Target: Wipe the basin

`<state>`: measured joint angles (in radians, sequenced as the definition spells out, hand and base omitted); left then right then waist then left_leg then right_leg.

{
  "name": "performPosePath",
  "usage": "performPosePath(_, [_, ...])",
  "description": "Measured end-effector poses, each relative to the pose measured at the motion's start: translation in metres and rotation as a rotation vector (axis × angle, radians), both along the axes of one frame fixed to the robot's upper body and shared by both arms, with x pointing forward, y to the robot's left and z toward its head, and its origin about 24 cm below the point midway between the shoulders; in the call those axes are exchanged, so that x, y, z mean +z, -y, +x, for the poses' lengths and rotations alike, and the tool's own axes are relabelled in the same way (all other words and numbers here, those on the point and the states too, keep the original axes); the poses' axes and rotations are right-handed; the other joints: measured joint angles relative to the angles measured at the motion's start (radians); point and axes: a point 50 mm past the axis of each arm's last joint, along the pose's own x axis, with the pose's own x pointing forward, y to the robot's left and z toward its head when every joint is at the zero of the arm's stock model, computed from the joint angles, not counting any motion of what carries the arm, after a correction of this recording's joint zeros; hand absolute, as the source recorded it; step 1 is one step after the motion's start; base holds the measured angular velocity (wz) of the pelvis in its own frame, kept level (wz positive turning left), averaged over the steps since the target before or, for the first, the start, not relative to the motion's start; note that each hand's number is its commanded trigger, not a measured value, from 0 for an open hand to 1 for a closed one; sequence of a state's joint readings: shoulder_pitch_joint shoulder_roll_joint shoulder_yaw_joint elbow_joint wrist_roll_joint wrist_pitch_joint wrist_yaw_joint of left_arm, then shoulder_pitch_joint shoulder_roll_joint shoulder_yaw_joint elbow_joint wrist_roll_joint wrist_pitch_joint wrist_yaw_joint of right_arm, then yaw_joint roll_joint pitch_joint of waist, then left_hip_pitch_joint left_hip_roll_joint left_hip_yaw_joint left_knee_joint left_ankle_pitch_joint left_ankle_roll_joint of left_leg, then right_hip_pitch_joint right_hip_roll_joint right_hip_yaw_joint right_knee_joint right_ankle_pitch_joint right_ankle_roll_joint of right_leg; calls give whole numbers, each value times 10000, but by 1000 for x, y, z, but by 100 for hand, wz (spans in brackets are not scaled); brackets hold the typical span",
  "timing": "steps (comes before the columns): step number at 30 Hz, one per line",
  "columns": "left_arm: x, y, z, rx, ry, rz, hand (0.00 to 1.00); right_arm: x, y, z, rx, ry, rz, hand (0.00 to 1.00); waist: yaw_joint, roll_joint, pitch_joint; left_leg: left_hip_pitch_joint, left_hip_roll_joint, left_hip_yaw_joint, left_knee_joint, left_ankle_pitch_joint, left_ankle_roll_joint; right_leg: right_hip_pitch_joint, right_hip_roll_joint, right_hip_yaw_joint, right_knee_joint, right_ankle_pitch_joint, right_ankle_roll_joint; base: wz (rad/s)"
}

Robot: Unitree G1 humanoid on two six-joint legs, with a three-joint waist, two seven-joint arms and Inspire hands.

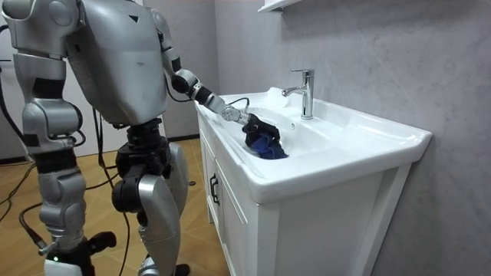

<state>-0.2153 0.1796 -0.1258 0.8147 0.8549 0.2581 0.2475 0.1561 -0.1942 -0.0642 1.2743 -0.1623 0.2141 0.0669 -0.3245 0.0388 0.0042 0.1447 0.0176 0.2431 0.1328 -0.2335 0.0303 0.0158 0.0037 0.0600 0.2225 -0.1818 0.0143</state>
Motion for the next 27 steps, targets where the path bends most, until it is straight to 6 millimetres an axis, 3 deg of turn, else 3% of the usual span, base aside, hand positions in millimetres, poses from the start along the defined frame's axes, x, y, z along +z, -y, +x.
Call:
performPosePath(4, [2,2,5,14,201,144,100,0,0,-2,-19,-92,21,0,-274,9,4,-29,21,109,-55,-1,-2,-83,38,82,34,22,-11,-7])
performPosePath(10, [9,15,18,-363,464,68,100,0,-1,0,-59,-112,246,0,-370,-6,13,-46,19,306,-91,-1,-2,-268,52,226,-4,44,9,-8])
performPosePath(16, [20,34,35,-888,807,-156,100,-1,-1,6,18,17,172,0,-858,-2,27,-46,50,376,-132,-2,-3,-327,89,274,113,69,1,-3])
performPosePath(27, [43,34,60,-826,1406,-13,100,-1,-3,8,260,-237,114,0,-890,107,130,-518,92,731,-2,-15,3,-910,161,567,194,260,4,-8])
